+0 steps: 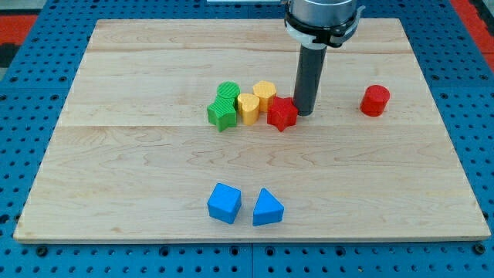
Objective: Push the red circle at the bottom of the yellow heart
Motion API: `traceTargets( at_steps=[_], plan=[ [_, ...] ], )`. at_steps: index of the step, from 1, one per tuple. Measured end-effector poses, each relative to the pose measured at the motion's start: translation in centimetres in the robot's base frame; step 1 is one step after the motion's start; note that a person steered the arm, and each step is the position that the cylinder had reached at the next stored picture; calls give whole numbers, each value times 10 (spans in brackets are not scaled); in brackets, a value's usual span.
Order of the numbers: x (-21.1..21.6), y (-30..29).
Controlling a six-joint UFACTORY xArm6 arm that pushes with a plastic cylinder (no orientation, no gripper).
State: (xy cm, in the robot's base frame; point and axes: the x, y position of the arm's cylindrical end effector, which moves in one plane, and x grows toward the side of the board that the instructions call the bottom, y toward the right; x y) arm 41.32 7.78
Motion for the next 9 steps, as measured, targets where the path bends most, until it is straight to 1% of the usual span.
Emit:
traceTargets(
  at_steps=[2,4,5,6,7,8,9],
  plan=[
    [-1,1],
    [-28,90],
    [-28,128],
    [-40,137],
    [-46,173],
    [-15,210],
    [3,171]
  ],
)
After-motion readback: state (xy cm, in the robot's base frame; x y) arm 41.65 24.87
